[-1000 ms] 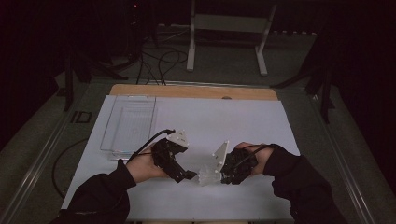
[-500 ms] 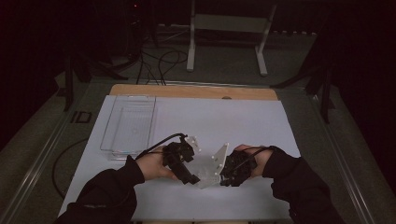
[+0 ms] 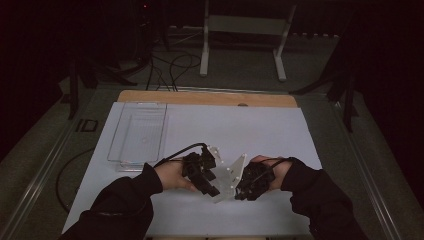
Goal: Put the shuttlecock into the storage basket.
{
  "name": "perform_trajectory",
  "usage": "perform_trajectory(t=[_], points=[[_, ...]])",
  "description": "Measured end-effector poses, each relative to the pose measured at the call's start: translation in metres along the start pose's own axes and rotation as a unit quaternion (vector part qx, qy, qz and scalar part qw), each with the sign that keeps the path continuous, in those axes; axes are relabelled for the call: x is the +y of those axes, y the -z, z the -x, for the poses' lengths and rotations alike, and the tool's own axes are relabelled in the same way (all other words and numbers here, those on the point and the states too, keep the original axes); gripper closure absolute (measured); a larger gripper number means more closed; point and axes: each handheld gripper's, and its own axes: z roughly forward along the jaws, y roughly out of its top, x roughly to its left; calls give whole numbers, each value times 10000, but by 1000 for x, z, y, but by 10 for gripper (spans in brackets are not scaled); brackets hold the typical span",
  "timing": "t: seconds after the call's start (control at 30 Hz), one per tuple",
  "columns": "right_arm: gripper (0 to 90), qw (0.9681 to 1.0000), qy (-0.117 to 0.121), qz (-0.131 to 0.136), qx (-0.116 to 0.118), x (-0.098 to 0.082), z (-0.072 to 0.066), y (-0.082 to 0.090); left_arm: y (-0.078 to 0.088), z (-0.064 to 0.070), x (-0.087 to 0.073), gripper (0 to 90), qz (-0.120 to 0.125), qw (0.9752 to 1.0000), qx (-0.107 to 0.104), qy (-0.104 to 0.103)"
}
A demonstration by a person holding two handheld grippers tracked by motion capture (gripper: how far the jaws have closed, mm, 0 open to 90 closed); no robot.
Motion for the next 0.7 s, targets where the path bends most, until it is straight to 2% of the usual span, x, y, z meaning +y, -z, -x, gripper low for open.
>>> perform_trajectory(t=[0.1, 0.23, 0.53, 0.6, 0.63, 0.7], points=[[664, 10000, 37, 7, -13, 0, 0, 0, 0, -1, 2, 508, 24, 10000, -4, -20], [664, 9999, 106, 40, -48, 1, -1, -1, 0, -4, 4, 564, 51, 10000, -74, 16], [663, 9999, 17, 84, -62, 2, -1, 0, -5, -6, 8, 710, -108, 9996, -255, -57], [663, 9998, 86, 138, -88, 3, 0, 0, -6, -6, 9, 761, -124, 9997, -229, -41], [663, 9999, -26, 97, -98, 3, 0, 0, -7, -5, 9, 784, -104, 9997, -208, -11], [663, 9999, -63, 71, -137, 3, 0, -1, -6, -6, 10, 851, -128, 9997, -224, -7]])
